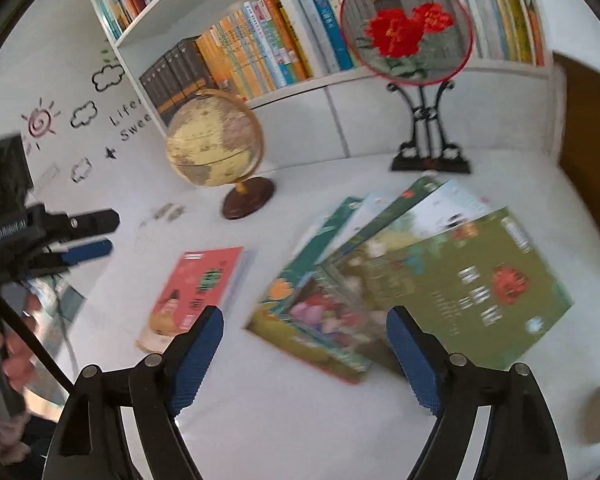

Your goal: Organize books

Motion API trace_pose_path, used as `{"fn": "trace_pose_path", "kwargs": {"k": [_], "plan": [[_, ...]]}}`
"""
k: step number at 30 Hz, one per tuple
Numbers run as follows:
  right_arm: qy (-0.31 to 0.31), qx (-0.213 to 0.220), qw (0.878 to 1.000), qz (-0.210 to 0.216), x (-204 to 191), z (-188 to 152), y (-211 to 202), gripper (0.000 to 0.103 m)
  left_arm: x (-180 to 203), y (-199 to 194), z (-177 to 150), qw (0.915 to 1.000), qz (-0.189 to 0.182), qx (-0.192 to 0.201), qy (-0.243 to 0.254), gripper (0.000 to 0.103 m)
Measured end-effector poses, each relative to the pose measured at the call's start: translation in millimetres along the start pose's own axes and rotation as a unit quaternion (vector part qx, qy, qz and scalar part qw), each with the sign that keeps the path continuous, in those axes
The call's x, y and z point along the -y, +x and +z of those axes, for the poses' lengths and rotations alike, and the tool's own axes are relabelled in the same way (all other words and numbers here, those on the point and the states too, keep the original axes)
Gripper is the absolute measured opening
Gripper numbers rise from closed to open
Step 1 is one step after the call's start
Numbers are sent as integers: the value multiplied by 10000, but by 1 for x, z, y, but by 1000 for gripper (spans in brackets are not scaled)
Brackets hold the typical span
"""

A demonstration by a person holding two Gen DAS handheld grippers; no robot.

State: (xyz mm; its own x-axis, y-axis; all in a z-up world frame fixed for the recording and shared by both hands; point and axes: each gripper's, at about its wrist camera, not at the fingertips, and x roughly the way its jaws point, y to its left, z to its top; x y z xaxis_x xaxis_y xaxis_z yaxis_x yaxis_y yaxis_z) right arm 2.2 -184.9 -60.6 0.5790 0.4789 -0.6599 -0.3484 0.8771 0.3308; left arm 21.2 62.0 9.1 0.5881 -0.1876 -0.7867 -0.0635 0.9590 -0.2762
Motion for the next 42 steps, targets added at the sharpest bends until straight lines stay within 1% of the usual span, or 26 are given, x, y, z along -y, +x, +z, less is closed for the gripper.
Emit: {"fn": "trace_pose_path", "kwargs": {"k": [3, 6, 7, 8, 10, 11, 12, 13, 14, 16, 17, 19, 20, 21, 25, 28, 30, 31, 32, 33, 34, 36, 37, 38, 39, 42], "plan": [[-46, -102, 9997, -208, 13, -2, 1, 83, 26, 14, 6, 9979, 211, -180, 583, 75], [95, -367, 9986, -363, 30, -7, 5, 83, 54, 32, 10, 9913, 362, -278, 1230, 79], [217, -411, 9981, -398, 37, -9, 6, 83, 63, 42, 10, 9884, 232, -352, 1459, 83], [372, -429, 9975, -420, 44, -13, 6, 83, 71, 52, 9, 9854, 64, -498, 1624, 83], [683, -576, 9951, -417, 56, -21, 12, 84, 84, 69, 6, 9788, -27, -711, 1921, 83], [831, -727, 9931, -385, 63, -26, 16, 84, 94, 80, 5, 9722, -41, -796, 2200, 83], [1001, -884, 9903, -381, 71, -32, 21, 84, 100, 86, 6, 9687, -43, -792, 2352, 83], [1088, -952, 9887, -408, 75, -36, 23, 84, 106, 91, 7, 9666, -77, -788, 2439, 83], [1208, -1003, 9866, -434, 81, -41, 24, 84, 111, 102, 12, 9639, -206, -861, 2509, 83], [1412, -989, 9838, -485, 91, -48, 23, 84, 118, 118, 19, 9607, -383, -1026, 2552, 83], [1497, -967, 9825, -546, 97, -50, 23, 84, 124, 131, 25, 9576, -479, -1131, 2607, 83], [1606, -926, 9804, -669, 108, -54, 23, 84, 134, 147, 30, 9531, -567, -1215, 2715, 83], [1643, -953, 9786, -789, 113, -55, 26, 84, 141, 158, 31, 9489, -633, -1273, 2817, 83], [1665, -1014, 9768, -888, 119, -56, 29, 84, 145, 165, 30, 9467, -653, -1311, 2870, 83], [1732, -1164, 9727, -1017, 131, -58, 39, 84, 161, 193, 21, 9328, -823, -1528, 3160, 83], [1641, -1229, 9716, -1179, 134, -62, 45, 84, 172, 215, 9, 9201, -980, -1883, 3292, 83], [1691, -1186, 9718, -1134, 137, -63, 48, 87, 176, 227, 0, 9127, -1111, -2156, 3290, 83], [1701, -1126, 9721, -1153, 139, -63, 48, 88, 179, 227, -3, 9104, -1130, -2093, 3384, 88], [1682, -1084, 9724, -1201, 140, -62, 48, 90, 184, 226, -7, 9057, -1154, -1982, 3565, 91], [1656, -1043, 9730, -1227, 142, -61, 49, 92, 186, 227, -11, 9036, -1115, -1983, 3630, 93], [1625, -1003, 9737, -1246, 143, -60, 50, 95, 188, 226, -13, 9022, -1095, -1954, 3685, 97], [1526, -928, 9760, -1244, 145, -56, 54, 98, 193, 224, -20, 8996, -1093, -1943, 3756, 97], [1488, -887, 9777, -1185, 145, -54, 55, 98, 194, 223, -22, 8979, -1153, -1971, 3763, 98], [1450, -862, 9791, -1132, 145, -53, 58, 99, 197, 220, -26, 8973, -1124, -1991, 3776, 98], [1408, -863, 9800, -1111, 143, -52, 59, 103, 197, 219, -29, 8962, -1040, -2008, 3816, 98], [1330, -829, 9805, -1185, 142, -50, 61, 103, 197, 212, -37, 8881, -1000, -2082, 3974, 98]]}}
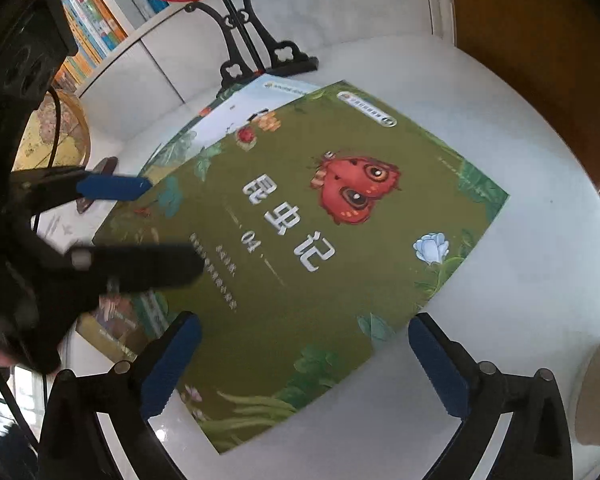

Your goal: Organize books

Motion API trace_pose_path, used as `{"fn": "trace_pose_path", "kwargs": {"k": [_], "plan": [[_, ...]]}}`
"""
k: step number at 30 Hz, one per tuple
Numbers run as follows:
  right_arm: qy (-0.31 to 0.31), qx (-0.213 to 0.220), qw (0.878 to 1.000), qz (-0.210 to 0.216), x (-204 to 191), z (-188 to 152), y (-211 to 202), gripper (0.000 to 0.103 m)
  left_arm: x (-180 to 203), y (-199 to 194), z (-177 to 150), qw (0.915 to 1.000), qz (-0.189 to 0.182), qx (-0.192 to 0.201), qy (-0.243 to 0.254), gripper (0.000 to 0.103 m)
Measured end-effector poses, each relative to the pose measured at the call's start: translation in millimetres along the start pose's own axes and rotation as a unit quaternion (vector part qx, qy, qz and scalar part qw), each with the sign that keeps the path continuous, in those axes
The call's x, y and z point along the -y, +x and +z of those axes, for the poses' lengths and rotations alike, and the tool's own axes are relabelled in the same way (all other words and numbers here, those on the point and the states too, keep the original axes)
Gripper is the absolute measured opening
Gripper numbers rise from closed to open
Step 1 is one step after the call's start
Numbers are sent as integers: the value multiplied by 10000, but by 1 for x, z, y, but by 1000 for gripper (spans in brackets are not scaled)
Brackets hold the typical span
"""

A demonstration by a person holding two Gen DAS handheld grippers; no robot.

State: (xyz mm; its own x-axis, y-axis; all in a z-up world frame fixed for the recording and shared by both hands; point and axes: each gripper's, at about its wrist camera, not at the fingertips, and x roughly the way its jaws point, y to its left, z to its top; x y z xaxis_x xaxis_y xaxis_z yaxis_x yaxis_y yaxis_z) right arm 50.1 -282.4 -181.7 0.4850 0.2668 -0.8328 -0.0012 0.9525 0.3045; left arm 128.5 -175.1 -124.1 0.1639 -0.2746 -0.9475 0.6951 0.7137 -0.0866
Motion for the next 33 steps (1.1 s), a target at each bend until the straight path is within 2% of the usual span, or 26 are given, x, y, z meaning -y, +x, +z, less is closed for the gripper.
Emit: {"fn": "trace_pose_path", "kwargs": {"k": [2, 6, 9, 12, 15, 17, 19, 22, 24, 25, 26, 28, 30, 33], "plan": [[-111, 18, 9999, -43, 0, 1, -1, 103, 2, -2, -5, 10000, -50, -45, -30, 98], [-430, 155, 9989, 41, -2, 3, -8, 103, -10, -12, -19, 9961, -424, 103, -766, 98], [-834, 405, 9955, 176, -13, 3, -20, 103, -16, -21, -37, 9885, -765, 239, -1283, 98], [-1216, 586, 9902, 367, -28, 1, -27, 103, -20, -27, -52, 9821, -973, 244, -1594, 98], [-1297, 361, 9889, 635, -34, 0, -20, 103, -28, -22, -68, 9698, -1153, 15, -2151, 96], [-1420, 188, 9883, 520, -35, -4, -13, 103, -34, -22, -75, 9660, -1015, -88, -2377, 93], [-1494, 137, 9886, 107, -29, -7, -12, 103, -39, -30, -77, 9636, -928, 47, -2508, 93], [-991, -63, 9950, -31, -3, -7, -9, 103, -41, -43, -74, 9600, -1000, 260, -2603, 93], [-424, -270, 9985, 230, 15, -6, -3, 103, -39, -42, -67, 9627, -975, 231, -2515, 91], [-352, -90, 9988, 313, 18, -5, -7, 103, -37, -39, -63, 9643, -924, 187, -2475, 77], [-327, -157, 9986, 373, 18, -2, -4, 103, -35, -36, -61, 9659, -753, 86, -2477, 59], [-522, -224, 9975, 416, 10, 0, 1, 103, -30, -25, -57, 9646, -461, -134, -2592, 45], [-803, -299, 9953, 458, -2, 5, 7, 103, -27, -25, -64, 9631, -293, -174, -2669, 45], [-851, -256, 9959, 186, -9, 7, 2, 103, -20, -32, -69, 9614, -330, -183, -2726, 45]]}}
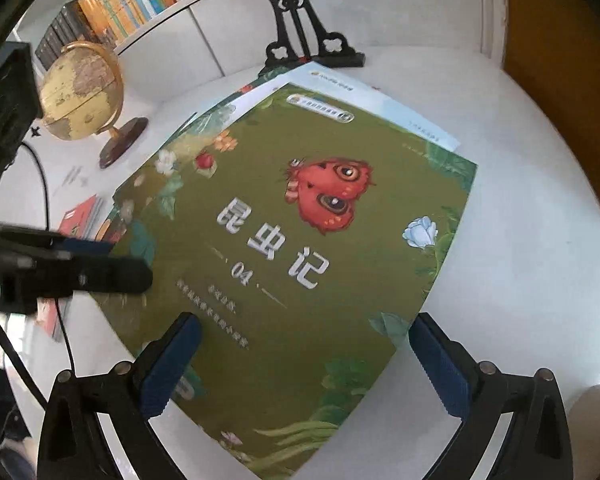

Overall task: Organize books
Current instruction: 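Lift the green book off the pile with the left tool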

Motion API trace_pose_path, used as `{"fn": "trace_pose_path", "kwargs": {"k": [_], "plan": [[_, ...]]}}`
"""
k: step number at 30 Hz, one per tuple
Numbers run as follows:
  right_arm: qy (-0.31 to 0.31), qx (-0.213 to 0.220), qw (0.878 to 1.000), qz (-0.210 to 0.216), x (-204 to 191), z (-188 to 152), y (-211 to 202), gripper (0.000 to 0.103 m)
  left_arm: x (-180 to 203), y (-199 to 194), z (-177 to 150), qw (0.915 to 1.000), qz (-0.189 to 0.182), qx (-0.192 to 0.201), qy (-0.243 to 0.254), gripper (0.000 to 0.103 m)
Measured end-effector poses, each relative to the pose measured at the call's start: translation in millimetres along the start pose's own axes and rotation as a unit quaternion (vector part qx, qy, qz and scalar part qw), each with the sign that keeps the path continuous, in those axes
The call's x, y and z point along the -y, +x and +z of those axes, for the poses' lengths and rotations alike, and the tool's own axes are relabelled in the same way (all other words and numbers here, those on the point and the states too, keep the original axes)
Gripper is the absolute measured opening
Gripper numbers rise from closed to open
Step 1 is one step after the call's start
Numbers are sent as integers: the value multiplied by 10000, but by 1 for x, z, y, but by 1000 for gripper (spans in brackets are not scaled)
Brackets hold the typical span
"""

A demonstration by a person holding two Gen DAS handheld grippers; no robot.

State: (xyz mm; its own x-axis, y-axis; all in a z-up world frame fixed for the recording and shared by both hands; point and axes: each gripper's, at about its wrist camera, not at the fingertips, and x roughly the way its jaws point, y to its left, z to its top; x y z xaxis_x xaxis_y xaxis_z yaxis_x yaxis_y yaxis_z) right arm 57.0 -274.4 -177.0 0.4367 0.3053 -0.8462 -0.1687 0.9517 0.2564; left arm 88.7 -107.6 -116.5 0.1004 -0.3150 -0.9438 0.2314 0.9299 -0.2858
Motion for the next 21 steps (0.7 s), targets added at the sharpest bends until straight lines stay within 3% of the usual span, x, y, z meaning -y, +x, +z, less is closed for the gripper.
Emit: {"fn": "trace_pose_path", "kwargs": {"k": [5, 8, 11, 13, 15, 17, 18, 20, 21], "plan": [[-340, 18, 9994, -41, -7, -2, -1, 103, -1, -3, -32, 9998, -147, -109, -100, 45], [-696, -32, 9976, 66, -15, 0, -1, 103, -14, 5, -52, 9981, -430, -156, -405, 45], [-733, -169, 9952, 624, -14, -1, 1, 103, -40, 13, -49, 9902, -748, -137, -1169, 48], [-360, -417, 9930, 1048, -4, -5, 9, 103, -52, 15, -46, 9825, -943, -109, -1604, 48], [-69, -159, 9929, 1173, 4, -9, 3, 103, -54, 13, -44, 9789, -1027, 9, -1768, 45], [159, -127, 9903, 1373, 10, -14, 4, 103, -49, 11, -41, 9832, -973, 36, -1546, 45], [197, -129, 9885, 1496, 11, -16, 4, 103, -40, 11, -40, 9892, -741, 48, -1267, 44], [242, -239, 9886, 1466, 10, -16, 7, 95, -21, 7, -39, 9967, -378, 164, -693, 42], [246, -277, 9898, 1378, 11, -16, 6, 85, -17, 5, -41, 9978, -275, 218, -567, 42]]}}
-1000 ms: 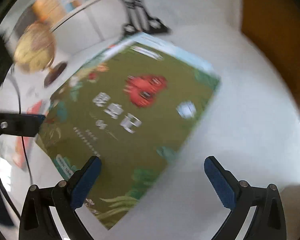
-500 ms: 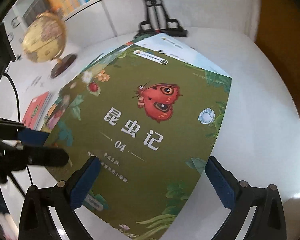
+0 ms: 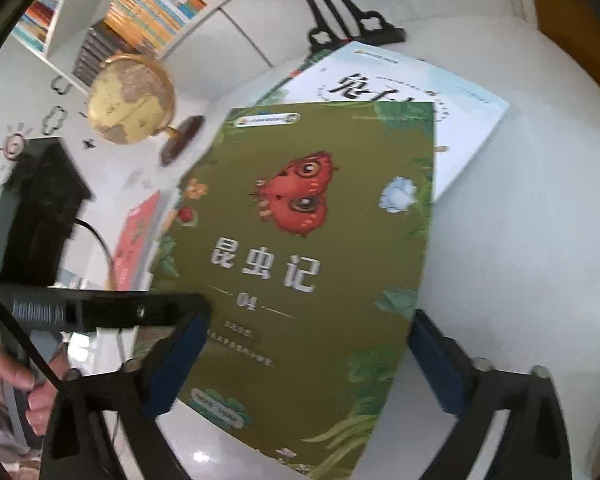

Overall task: Organize books
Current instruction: 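Lift the green book off the pile with the left tool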

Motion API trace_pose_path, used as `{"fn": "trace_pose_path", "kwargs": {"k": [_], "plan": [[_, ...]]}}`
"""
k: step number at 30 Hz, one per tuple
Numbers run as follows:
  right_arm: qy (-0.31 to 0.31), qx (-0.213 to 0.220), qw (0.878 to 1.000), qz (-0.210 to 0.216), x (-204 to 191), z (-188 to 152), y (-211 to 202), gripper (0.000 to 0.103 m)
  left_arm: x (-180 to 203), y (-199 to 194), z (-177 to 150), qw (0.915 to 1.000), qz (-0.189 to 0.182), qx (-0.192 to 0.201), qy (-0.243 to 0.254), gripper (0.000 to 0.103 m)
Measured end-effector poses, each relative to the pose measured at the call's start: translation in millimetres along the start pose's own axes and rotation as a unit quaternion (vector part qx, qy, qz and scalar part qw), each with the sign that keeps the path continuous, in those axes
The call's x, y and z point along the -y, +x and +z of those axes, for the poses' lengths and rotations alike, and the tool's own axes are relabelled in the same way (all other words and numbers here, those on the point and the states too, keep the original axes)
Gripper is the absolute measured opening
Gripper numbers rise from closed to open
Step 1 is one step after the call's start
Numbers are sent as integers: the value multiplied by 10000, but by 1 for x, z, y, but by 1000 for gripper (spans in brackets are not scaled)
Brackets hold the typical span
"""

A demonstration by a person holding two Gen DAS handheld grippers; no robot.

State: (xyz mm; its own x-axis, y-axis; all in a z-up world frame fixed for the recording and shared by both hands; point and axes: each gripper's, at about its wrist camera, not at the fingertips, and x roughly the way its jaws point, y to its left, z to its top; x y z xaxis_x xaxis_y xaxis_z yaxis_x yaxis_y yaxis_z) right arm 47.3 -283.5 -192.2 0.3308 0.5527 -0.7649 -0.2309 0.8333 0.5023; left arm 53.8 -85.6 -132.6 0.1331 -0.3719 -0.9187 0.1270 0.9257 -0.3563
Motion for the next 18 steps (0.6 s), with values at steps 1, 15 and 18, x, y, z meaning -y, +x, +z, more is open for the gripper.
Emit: {"fn": "trace_pose_path", "kwargs": {"k": [1, 15, 18], "plan": [[51, -25, 10000, -62, 3, 1, -1, 71, 1, -2, -1, 10000, 32, 36, 32, 41], [273, -46, 9952, 936, 3, -3, -9, 37, -44, -18, -8, 9978, -24, 218, -633, 41], [280, -269, 9961, 786, 1, -3, 11, 39, -46, -15, -11, 9972, -35, 165, -724, 41]]}}
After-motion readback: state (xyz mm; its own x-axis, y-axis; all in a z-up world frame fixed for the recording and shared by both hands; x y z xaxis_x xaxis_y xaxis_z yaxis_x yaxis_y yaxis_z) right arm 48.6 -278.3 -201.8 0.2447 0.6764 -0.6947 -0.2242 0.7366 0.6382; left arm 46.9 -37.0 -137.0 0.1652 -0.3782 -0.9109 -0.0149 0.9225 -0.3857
